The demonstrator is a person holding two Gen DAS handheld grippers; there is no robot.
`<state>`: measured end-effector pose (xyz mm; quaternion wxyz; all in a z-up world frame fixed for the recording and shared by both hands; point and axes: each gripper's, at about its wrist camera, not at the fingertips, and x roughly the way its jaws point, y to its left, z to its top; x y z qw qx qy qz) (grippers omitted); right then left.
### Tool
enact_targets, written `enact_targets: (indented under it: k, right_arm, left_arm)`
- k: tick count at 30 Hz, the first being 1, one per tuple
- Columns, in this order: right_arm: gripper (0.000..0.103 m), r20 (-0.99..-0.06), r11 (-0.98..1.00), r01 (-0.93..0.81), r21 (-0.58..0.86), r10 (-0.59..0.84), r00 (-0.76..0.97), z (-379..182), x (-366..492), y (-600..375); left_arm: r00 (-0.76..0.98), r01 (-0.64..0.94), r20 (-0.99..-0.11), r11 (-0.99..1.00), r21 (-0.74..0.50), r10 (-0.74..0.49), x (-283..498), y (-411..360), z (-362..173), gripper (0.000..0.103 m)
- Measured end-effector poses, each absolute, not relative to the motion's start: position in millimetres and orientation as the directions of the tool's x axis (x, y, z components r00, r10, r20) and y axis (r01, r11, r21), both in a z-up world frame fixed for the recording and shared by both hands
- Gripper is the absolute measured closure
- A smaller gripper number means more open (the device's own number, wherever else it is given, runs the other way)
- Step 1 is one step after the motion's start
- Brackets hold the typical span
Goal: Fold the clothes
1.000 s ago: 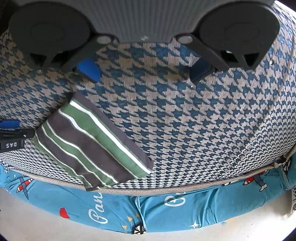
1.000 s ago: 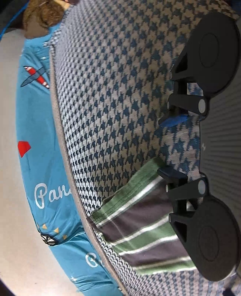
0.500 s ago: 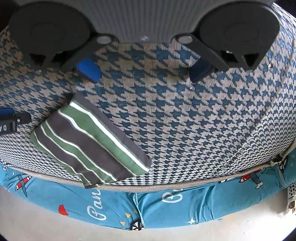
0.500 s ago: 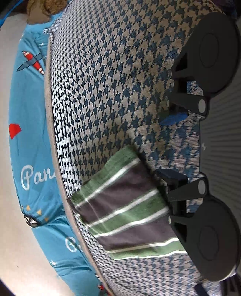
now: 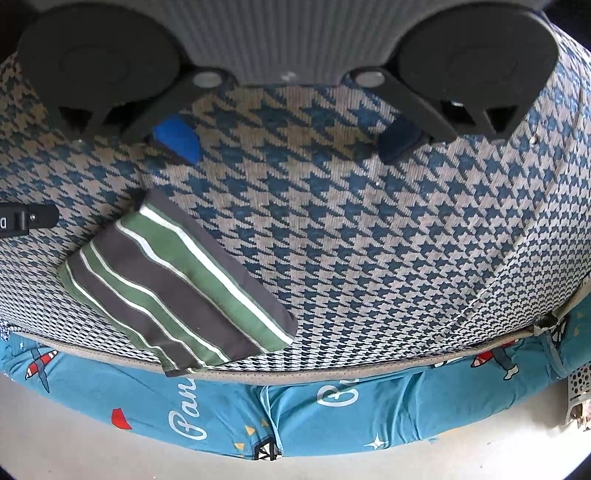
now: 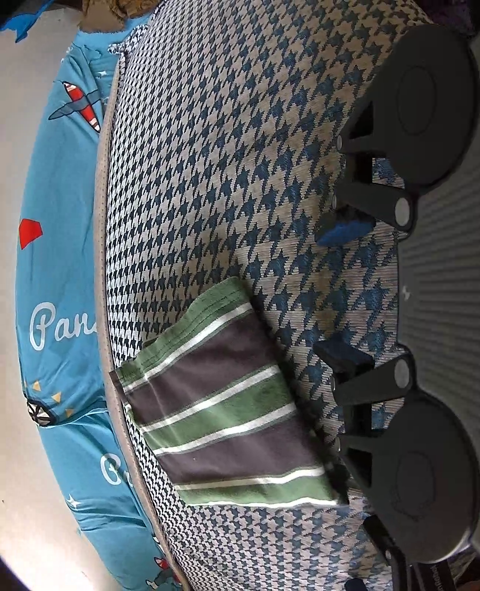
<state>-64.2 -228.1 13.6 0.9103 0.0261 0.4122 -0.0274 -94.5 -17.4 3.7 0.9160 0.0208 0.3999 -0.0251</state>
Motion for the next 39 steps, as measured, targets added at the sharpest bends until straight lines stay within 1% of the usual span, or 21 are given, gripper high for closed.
enact_targets:
  k: [11,15,19,23,26,33,39]
  right_arm:
    - [0.046,-0.755,0.998,0.047,0.052,0.008,0.656,15.9,-59.6,-229.2]
    - [0.045,-0.764,0.999,0.029,0.041,0.013,0.646,16.2,-54.3,-227.0]
    - [0.044,-0.778,0.998,0.007,0.064,0.045,0.627,18.0,-48.8,-231.5]
    - [0.044,-0.775,0.985,-0.055,0.161,0.161,0.612,21.7,-41.9,-241.5]
    - [0.044,-0.757,0.957,-0.114,0.268,0.283,0.590,22.4,-35.6,-249.9]
    - [0.044,-0.756,0.931,-0.204,0.304,0.366,0.543,21.6,-18.2,-260.5]
    - [0.044,-0.740,0.917,-0.216,0.335,0.398,0.543,17.7,-2.4,-268.1]
  left_arm:
    - [0.632,0.084,-0.773,0.996,-0.004,-0.057,-67.7,-9.3,5.6,0.000]
    - [0.594,0.132,-0.800,0.991,-0.001,-0.080,-49.1,-4.2,4.9,0.000]
    - [0.561,0.173,-0.822,0.985,-0.001,-0.099,-32.7,1.0,4.6,0.000]
    - [0.542,0.183,-0.833,0.983,-0.012,-0.111,-22.2,3.0,4.5,0.000]
    - [0.528,0.213,-0.841,0.977,-0.001,-0.116,-10.8,4.5,3.9,0.000]
    - [0.525,0.212,-0.838,0.976,-0.044,-0.151,7.8,13.5,5.1,0.000]
    - [0.544,0.164,-0.809,0.974,-0.157,-0.222,32.4,32.1,5.2,0.000]
